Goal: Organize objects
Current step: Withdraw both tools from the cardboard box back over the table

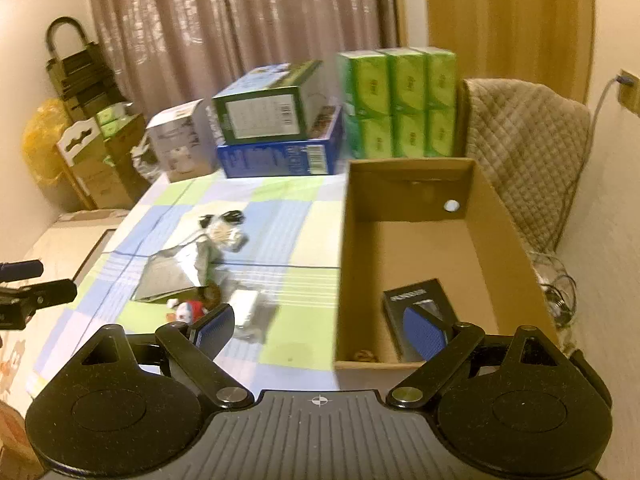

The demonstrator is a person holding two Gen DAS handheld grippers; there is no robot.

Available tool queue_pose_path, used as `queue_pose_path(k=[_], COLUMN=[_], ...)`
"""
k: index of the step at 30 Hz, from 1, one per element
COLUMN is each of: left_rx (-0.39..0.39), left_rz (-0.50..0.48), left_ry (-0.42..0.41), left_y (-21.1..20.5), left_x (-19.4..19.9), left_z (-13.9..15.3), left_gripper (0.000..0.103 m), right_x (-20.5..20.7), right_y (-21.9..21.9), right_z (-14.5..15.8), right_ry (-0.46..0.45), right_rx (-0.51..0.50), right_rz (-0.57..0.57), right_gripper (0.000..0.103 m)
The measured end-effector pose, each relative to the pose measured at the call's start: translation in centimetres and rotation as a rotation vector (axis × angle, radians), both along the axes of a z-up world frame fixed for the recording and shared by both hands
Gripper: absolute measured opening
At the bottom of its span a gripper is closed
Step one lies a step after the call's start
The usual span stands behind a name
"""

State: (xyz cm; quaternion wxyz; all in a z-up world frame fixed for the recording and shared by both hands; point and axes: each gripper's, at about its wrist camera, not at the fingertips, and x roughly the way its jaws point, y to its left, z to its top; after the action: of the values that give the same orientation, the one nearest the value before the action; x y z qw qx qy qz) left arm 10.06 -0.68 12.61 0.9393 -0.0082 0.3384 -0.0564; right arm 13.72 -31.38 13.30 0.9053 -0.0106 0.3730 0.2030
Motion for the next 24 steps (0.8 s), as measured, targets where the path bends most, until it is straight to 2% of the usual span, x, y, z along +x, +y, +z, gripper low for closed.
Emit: queue_pose_path(k=[11,24], left_rx=[-0.024,0.015], left_rz=[0.123,0.119], left_ry=[0.031,0.066], left_y=[4.4,4.9], left_x=[-1.7,-1.2], left_z=[-2.0,-6.4], left_gripper=[0.102,0.102], right_x=[-1.8,-2.3], right_y=[5.0,9.1], right_z=[-1.5,-7.0], right_ry=[-0.059,0.01], right_rx=[-0.018,-0.058], right_rz=[0.083,0.155], right_gripper=[0.089,0.089])
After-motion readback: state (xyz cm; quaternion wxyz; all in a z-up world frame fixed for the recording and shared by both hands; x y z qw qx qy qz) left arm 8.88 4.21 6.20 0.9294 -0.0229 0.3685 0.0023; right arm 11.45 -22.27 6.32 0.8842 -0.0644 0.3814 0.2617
